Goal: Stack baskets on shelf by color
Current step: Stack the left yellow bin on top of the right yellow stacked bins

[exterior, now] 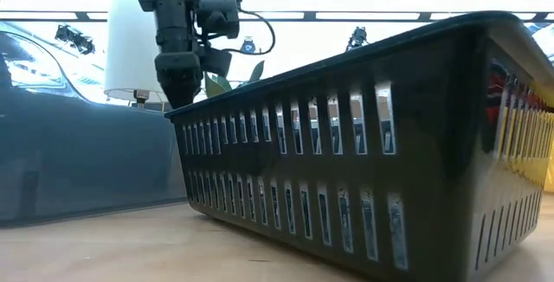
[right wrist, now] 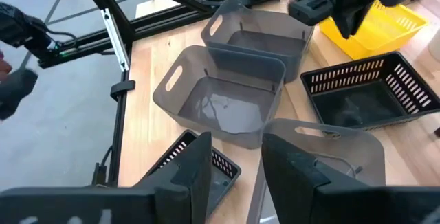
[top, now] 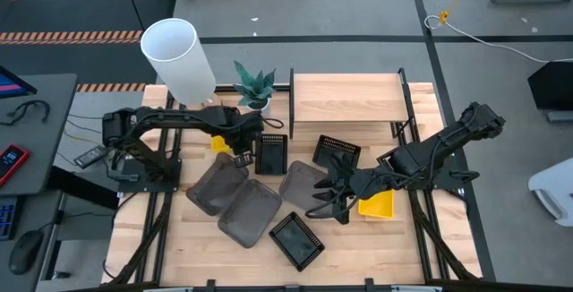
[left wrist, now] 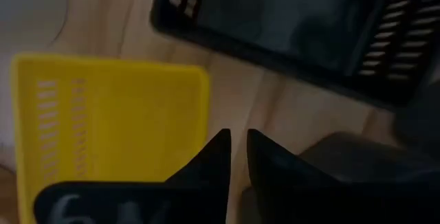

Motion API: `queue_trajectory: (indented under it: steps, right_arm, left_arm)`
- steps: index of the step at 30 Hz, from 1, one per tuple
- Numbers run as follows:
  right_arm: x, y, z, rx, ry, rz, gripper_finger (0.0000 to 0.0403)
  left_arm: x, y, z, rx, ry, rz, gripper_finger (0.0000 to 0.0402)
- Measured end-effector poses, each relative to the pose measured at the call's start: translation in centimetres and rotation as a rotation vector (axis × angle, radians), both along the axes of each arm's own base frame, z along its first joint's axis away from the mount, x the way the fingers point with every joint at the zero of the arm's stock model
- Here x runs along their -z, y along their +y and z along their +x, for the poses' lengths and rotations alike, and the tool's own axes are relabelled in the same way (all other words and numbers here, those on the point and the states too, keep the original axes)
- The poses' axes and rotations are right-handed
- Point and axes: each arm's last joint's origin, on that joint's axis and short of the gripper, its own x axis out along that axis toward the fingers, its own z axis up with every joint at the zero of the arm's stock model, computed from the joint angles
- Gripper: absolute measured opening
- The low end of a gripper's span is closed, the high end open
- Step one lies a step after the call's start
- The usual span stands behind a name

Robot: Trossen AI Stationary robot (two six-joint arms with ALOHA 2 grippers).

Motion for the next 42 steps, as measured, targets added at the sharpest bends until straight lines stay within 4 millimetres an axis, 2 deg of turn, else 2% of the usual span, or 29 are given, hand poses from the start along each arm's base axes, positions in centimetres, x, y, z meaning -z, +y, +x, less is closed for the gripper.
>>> queue_trajectory:
  steps: [4, 18, 27, 42]
  right_arm:
    - [0.0, -0.3, 0.1, -0.008, -0.001, -0.033, 0.0133]
    - [-0.1, -2.0, 0.9, 0.01, -0.008, -0.09, 0.0133]
    - [-0.1, -1.9, 1.1, 0.012, -0.021, -0.072, 0.0133]
    - [-0.4, -0.2, 0.5, 0.046, -0.063, -0.008, 0.0133]
  left_arm:
    - [0.1, 0.5, -0.1, -0.023, 0.014, 0.037, 0.0069]
    - [1.0, 0.4, -0.5, -0.032, 0.023, 0.031, 0.0138]
    - [2.2, 0.7, 0.5, -0.016, -0.005, 0.044, 0.0129]
    - [5.5, 0.9, 1.3, -0.022, 0.105, 0.027, 0.0118]
